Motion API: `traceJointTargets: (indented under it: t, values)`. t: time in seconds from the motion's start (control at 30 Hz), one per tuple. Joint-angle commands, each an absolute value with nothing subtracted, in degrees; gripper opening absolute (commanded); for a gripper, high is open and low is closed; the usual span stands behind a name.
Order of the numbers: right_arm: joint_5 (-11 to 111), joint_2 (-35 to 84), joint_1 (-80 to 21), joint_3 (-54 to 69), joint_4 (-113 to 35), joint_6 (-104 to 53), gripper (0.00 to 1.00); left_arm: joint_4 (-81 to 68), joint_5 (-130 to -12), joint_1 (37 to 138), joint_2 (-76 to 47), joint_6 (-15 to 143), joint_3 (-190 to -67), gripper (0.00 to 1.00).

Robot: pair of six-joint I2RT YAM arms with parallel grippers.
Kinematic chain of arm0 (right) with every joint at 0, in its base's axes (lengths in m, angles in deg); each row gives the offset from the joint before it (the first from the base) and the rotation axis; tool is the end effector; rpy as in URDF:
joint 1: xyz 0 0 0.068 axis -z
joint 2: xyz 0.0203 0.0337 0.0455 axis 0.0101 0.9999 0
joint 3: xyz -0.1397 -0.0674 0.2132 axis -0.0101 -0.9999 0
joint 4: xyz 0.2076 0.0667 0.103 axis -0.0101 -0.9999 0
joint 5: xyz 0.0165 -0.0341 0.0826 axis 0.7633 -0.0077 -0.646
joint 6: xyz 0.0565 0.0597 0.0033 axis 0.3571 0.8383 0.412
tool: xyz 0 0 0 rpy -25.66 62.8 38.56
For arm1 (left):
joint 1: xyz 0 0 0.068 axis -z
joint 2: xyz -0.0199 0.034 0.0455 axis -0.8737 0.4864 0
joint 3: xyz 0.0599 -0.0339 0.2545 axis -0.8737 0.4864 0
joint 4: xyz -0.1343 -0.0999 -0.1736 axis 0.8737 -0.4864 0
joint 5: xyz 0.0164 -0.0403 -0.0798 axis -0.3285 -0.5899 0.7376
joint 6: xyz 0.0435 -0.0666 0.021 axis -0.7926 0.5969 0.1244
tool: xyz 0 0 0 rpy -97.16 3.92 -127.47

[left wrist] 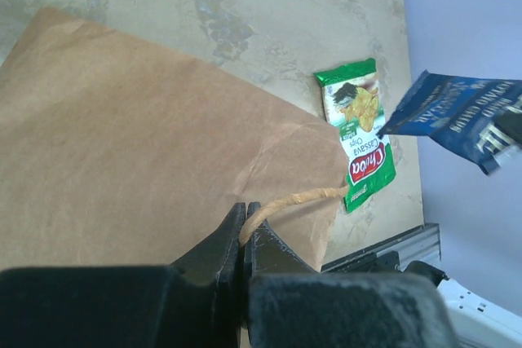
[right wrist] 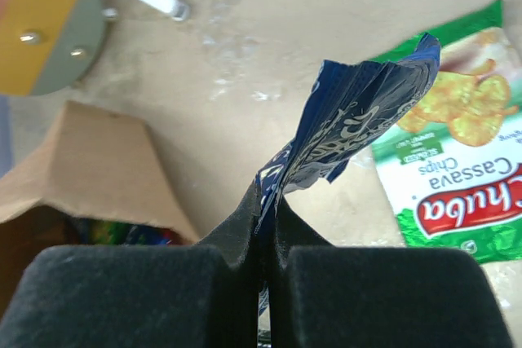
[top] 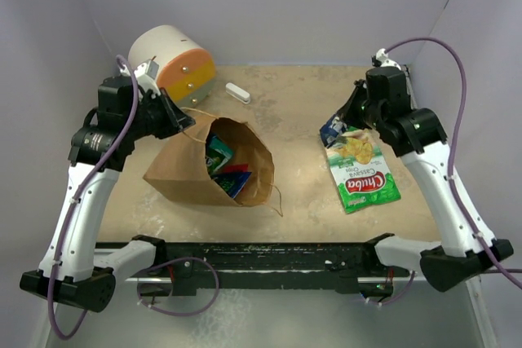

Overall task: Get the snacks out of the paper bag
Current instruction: Place the snack at the center of the board.

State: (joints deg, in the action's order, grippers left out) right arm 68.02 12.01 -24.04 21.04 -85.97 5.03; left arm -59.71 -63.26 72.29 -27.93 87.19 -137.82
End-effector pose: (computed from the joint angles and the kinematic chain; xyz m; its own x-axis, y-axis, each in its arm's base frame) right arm 0.2299 0.0853 0.4192 -0.4786 0.4420 -0.7587 0.0632 0.8792 0.4723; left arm 0.2046 -0.0617 0.3942 -0.6615 -0.4318 -0.6131 0.0495 0.7907 -0.6102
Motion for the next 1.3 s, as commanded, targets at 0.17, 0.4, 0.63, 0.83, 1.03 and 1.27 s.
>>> traceJointTargets:
  t: [0.17, 0.4, 0.63, 0.83, 1.03, 1.27]
  values:
    - [55.2, 17.8, -7.9, 13.0, -71.3, 1.7, 0.00, -47.8, -59.9, 72.5, -31.9, 83.6, -135.2, 0.00]
    - [45.2, 22.2, -0.9, 11.3, -66.0, 5.3, 0.00, -44.5, -60.5, 72.4, -34.6, 83.8, -132.3, 0.00]
    - [41.0, 20.6, 5.6, 0.3, -59.2, 7.6, 0.00, -44.4, -60.1, 72.4, -34.2, 83.0, -132.9, 0.00]
    - [42.9, 17.7, 8.6, -8.3, -59.1, 6.1, 0.00, -44.7, -59.3, 72.4, -34.0, 82.6, -133.2, 0.00]
    - [47.6, 13.4, 10.0, -16.3, -60.0, 8.1, 0.00, -45.0, -57.8, 72.4, -33.5, 82.5, -133.8, 0.00]
    - [55.8, 11.2, 10.3, -21.3, -62.9, 12.4, 0.00, -46.8, -57.8, 72.4, -33.2, 81.9, -135.2, 0.00]
